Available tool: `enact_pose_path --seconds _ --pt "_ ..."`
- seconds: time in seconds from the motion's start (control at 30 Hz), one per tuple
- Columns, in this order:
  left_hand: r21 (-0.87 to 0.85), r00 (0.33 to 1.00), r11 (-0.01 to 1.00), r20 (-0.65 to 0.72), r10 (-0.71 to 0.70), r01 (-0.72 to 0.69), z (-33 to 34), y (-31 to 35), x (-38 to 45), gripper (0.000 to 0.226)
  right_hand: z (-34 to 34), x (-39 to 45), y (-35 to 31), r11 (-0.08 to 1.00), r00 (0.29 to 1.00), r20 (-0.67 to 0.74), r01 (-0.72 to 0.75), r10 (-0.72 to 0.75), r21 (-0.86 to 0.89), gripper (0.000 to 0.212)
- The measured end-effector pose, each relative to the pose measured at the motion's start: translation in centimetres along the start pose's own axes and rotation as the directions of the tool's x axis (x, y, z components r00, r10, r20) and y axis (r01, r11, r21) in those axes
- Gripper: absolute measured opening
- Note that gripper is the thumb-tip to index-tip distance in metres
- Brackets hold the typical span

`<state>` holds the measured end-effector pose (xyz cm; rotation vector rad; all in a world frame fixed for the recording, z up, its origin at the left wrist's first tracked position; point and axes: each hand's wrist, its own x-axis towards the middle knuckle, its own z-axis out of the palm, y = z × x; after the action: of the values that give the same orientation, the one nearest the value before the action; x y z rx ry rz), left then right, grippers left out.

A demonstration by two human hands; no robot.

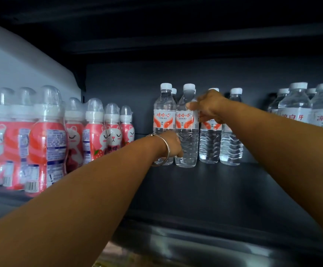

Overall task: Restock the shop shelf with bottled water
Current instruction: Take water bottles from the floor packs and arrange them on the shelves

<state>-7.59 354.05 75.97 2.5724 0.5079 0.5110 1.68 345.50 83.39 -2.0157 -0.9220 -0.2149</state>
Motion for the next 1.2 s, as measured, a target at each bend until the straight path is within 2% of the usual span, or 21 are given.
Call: enact_pose_path --seconds 0.13,0.3,0.47,0.57,0.63,0.77,0.93,1.03,1.2 --pt "0.004 1.0 1.0 -0.007 0.018 -0.018 0.0 0.2 -0.2 0.034 0.6 -0.4 0.2 0.999 0.999 -0.037 -0.003 0.004 0.036 0.042" --pt "0.028 0.999 0.999 -0.01 0.031 -0.031 0.0 0.9 -1.1 0.037 1.1 -1.2 0.6 0.998 0.996 -0.085 0.012 -0.017 -0.06 0.035" --pt "0.05 0.997 0.998 -0.062 0.05 -0.047 -0.3 1.9 -3.2 0.035 0.3 -4.0 1.0 0.968 0.999 -0.029 0.037 -0.046 -0.248 0.037" --pt "0.1 0.995 0.994 -0.089 0.043 -0.034 -0.5 3.1 -5.3 0.035 -0.9 -6.8 1.1 0.903 0.995 0.027 0.099 -0.096 -0.419 0.045" --pt "0.072 0.992 0.997 -0.12 0.049 -0.04 -0.4 4.0 -6.9 0.032 -1.8 -8.9 1.3 0.866 0.99 0.074 0.139 -0.118 -0.48 0.045" --pt "0.019 0.969 0.997 -0.235 0.074 -0.071 0.6 6.6 -11.0 0.019 -4.1 -14.4 2.0 0.845 0.973 0.146 0.229 -0.181 -0.483 0.046" --pt "-0.019 0.965 0.995 -0.246 0.092 -0.099 4.2 9.8 -17.7 0.03 -7.0 -23.1 4.7 0.774 0.959 0.16 0.285 -0.236 -0.566 0.056" --pt "0.047 0.973 0.995 -0.208 0.099 -0.091 7.7 10.6 -22.2 0.032 -7.6 -29.4 7.4 0.712 0.941 0.177 0.336 -0.29 -0.617 0.056" --pt "0.278 0.914 0.947 -0.32 0.248 -0.16 14.6 11.0 -29.3 0.056 -6.7 -40.0 12.6 0.682 0.929 0.245 0.369 -0.276 -0.631 0.064"
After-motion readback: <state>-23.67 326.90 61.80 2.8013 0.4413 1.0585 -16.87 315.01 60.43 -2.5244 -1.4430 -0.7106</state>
